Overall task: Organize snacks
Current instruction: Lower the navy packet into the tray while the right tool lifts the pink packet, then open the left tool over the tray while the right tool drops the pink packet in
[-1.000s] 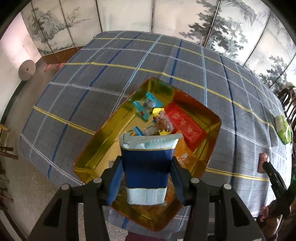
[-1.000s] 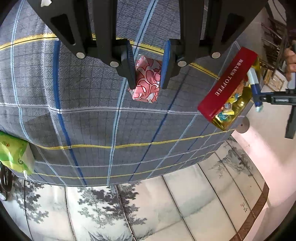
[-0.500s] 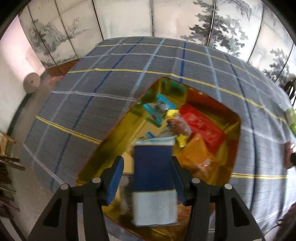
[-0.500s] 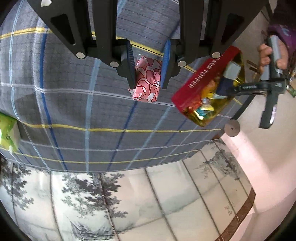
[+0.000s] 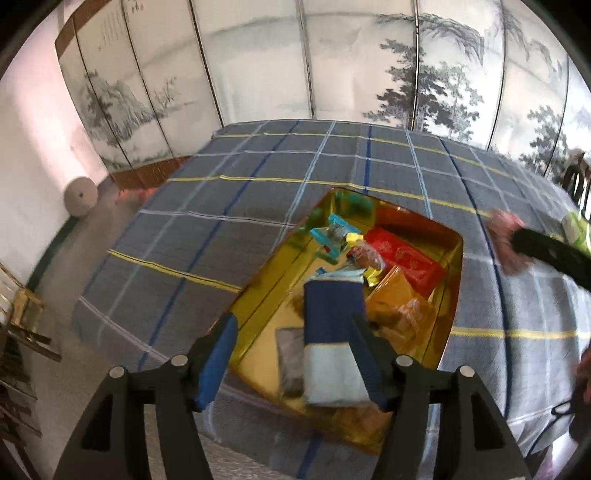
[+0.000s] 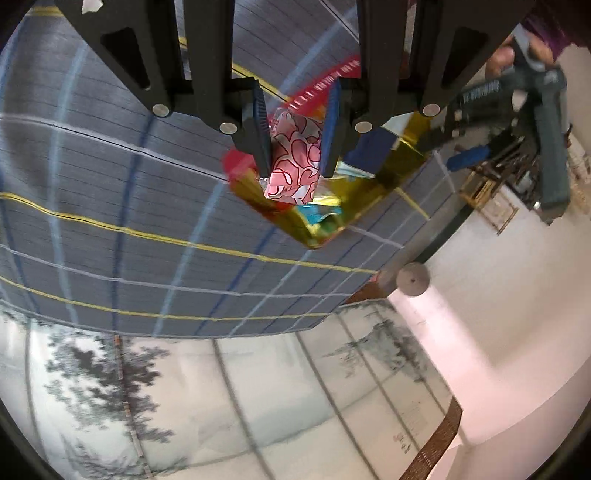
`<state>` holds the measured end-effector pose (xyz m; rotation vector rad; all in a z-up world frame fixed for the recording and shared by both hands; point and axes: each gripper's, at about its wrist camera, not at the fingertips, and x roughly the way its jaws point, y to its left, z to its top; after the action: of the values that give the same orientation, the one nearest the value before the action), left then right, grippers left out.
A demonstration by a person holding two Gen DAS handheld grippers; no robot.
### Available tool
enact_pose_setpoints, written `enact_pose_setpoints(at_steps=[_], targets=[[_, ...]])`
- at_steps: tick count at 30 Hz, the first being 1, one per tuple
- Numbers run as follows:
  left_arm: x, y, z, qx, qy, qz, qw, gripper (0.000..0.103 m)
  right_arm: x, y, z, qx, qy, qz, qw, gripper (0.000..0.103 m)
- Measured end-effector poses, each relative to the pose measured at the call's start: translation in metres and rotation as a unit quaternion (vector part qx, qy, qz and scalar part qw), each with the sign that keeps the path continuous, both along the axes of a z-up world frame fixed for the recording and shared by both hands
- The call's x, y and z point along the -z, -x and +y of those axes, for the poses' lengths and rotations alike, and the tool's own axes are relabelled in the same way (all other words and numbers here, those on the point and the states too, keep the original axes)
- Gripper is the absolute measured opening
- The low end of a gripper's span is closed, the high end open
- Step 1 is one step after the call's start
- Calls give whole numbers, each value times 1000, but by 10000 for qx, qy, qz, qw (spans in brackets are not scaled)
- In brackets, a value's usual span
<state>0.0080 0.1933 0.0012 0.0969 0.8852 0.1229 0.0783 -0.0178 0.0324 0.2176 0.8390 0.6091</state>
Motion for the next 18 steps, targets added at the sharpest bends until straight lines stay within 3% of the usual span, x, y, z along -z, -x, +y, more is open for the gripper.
enact_pose_setpoints(at_steps=[7, 18], targets=[[-2, 12, 2, 90, -92, -66, 9999, 63, 20, -24, 38, -151, 186, 221, 9995, 23], [3, 13, 14, 15, -39, -100, 9999, 63, 40, -42, 58, -106, 411, 416, 9982, 23]])
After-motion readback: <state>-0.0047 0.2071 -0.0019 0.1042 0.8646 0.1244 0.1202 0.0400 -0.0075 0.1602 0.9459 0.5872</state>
